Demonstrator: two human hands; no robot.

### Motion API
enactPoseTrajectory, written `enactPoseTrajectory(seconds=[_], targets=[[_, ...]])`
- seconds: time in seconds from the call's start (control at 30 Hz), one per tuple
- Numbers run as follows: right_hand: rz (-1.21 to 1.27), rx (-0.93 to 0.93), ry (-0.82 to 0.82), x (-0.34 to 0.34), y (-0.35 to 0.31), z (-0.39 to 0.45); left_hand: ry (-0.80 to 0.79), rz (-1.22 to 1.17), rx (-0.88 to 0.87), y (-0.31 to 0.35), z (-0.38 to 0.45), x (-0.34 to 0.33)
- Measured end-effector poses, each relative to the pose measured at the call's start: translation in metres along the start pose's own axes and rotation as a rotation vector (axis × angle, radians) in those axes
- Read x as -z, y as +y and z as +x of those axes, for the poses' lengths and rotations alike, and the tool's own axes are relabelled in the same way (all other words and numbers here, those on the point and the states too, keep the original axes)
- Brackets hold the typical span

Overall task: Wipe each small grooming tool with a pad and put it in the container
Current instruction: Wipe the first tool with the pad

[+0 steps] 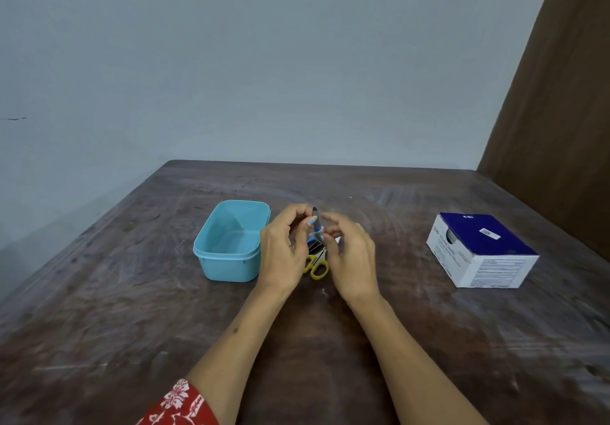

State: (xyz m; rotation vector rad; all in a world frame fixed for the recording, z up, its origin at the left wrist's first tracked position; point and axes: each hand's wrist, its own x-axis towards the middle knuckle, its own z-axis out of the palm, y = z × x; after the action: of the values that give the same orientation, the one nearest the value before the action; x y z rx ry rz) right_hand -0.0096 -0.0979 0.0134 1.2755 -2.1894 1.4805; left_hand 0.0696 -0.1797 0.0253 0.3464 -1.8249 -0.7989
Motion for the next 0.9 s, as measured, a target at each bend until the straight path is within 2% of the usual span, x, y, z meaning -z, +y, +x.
enactPoseTrajectory(seconds=[0.07, 0.23, 0.3, 0.5, 0.6, 0.9], targets=[[0.063, -0.006, 0.059, 0.0009, -0.0038, -0.0009, 0.012, -0.001, -0.002, 0.0, 0.0006, 0.0004], [-0.048, -0.03, -0.084, -0.0031, 0.0046, 0.0015, 0.045, -0.047, 0.032, 0.0009, 0.0016, 0.0016], [-0.001, -0.021, -0.037, -0.0037, 0.0058, 0.0015, 0.037, -0.041, 0.018, 0.0022, 0.0014, 0.0017], [0.194, -0.18, 0.039, -0.0032, 0.0053, 0.0022, 0.066, -0.008, -0.004, 0.0028, 0.0037, 0.0054], [0.269, -0.157, 0.114, 0.0008, 0.0042, 0.0035, 0.082, -0.004, -0.002, 0.0026, 0.0043, 0.0068], [0.299, -0.083, 0.09, -0.0002, -0.0004, 0.0012, 0.072, -0.016, 0.015, 0.0026, 0.003, 0.005]])
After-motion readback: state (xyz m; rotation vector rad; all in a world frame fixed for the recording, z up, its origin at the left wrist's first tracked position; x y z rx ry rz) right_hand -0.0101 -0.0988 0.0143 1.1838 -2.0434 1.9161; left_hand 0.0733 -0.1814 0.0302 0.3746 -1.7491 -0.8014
